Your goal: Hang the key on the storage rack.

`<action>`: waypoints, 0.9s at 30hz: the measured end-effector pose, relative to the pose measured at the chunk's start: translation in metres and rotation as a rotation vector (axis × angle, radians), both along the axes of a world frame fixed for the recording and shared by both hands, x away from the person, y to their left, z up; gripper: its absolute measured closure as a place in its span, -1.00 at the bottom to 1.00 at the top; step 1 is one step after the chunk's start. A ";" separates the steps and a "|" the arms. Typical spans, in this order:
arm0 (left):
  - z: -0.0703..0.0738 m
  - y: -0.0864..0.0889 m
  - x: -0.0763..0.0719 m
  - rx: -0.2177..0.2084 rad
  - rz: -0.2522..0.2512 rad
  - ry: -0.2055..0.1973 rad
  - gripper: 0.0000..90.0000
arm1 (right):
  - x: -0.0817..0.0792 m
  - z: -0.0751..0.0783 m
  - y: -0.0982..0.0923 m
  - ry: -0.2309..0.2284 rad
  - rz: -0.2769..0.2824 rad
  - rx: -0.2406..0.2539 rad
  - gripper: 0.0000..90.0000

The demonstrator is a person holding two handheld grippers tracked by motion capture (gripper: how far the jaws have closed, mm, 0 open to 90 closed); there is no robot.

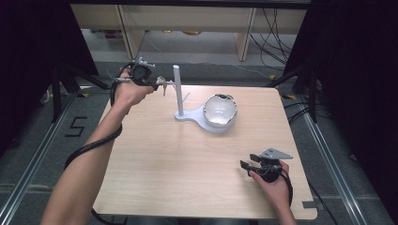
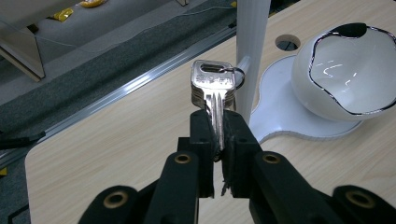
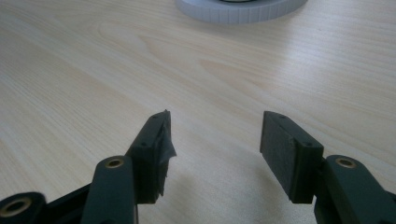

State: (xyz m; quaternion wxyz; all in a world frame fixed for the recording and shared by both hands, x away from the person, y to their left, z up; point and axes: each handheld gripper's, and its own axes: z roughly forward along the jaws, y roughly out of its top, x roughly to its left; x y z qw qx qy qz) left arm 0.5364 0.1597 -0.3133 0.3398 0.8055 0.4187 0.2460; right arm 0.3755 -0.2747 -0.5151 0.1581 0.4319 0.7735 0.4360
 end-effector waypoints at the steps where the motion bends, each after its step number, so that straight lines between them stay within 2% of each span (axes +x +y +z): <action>1: 0.000 0.000 0.000 0.000 0.000 0.000 0.86 | 0.000 0.000 0.000 0.000 0.000 0.000 -0.01; 7: 0.003 -0.002 0.001 0.019 -0.001 0.000 0.86 | 0.000 0.000 0.000 -0.001 0.000 0.000 -0.01; 27: 0.003 -0.007 0.005 0.042 0.005 0.000 0.85 | 0.000 0.000 0.000 0.003 0.001 0.000 -0.02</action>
